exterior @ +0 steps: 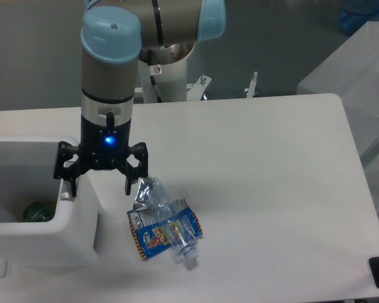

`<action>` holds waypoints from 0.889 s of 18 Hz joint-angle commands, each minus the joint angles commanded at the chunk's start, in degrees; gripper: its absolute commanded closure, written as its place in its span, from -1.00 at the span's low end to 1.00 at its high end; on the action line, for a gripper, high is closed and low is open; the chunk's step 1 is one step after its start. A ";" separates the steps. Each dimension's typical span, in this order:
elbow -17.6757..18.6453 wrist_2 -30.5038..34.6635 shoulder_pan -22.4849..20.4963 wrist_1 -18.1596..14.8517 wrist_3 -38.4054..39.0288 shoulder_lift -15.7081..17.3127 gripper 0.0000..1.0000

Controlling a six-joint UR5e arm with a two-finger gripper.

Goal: Open the trash can
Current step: 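Push the lid edge to swing the bin lid open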

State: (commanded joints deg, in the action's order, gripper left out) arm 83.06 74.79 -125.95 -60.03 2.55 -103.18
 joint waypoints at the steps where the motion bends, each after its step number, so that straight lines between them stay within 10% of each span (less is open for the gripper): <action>1: -0.79 0.00 0.00 0.00 0.00 0.00 -1.00; 7: -6.94 0.61 -1.84 0.09 -4.47 0.17 -1.00; 12: -6.78 17.90 -3.08 -1.23 -18.61 1.23 -1.00; 16: -6.60 19.60 -5.96 -5.09 -25.56 1.67 -1.00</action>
